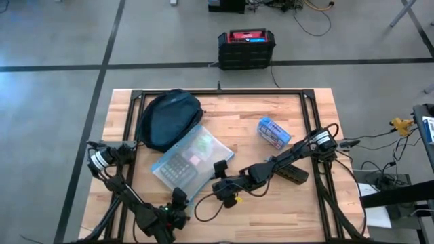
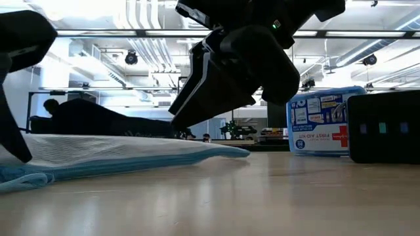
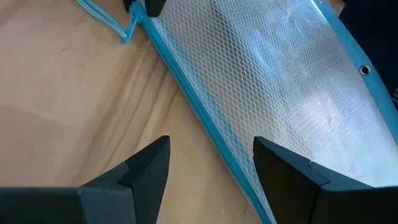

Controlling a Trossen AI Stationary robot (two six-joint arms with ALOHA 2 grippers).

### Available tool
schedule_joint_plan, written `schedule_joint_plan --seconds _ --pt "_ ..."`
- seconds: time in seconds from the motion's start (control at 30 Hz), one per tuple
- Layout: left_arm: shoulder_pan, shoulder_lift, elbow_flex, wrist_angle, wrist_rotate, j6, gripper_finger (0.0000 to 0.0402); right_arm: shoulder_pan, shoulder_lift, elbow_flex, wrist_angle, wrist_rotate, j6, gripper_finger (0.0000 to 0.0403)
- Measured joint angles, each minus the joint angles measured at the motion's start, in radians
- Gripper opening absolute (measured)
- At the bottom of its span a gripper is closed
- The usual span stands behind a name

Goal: Unpack backpack
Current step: Open the transparent zip bag

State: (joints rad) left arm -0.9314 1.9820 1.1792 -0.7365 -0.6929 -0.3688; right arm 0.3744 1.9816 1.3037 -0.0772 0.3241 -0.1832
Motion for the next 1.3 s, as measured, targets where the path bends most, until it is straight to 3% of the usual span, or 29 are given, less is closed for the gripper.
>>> schedule_joint_plan --seconds 0.27,0.5,0.63,0.8,0.97,1.3 --pt "0.003 -0.003 -0.024 -0.014 0.049 -0.175 0.0143 0.001 0.000 -0.001 0.015 -0.010 0.015 0.0223" --pt "0.011 0.005 -0.041 0.023 -0.077 -0.262 0.0061 0.001 0.000 -0.002 0.076 -0.018 0.012 0.0220" --pt "0.044 0.004 -0.044 0.014 -0.105 -0.415 0.0008 0.003 0.001 -0.002 0.096 -0.059 0.026 0.0215" --pt "0.084 0.004 -0.046 0.013 -0.142 -0.457 0.0002 0.007 0.027 -0.002 0.197 -0.089 0.116 0.0217" --pt "0.111 -0.002 -0.046 0.007 -0.243 -0.464 0.0001 0.007 0.097 -0.003 0.296 -0.094 0.342 0.0210" --pt "0.134 -0.007 -0.026 0.005 -0.411 -0.456 0.0000 -0.003 0.117 -0.003 0.308 -0.006 0.488 0.0183"
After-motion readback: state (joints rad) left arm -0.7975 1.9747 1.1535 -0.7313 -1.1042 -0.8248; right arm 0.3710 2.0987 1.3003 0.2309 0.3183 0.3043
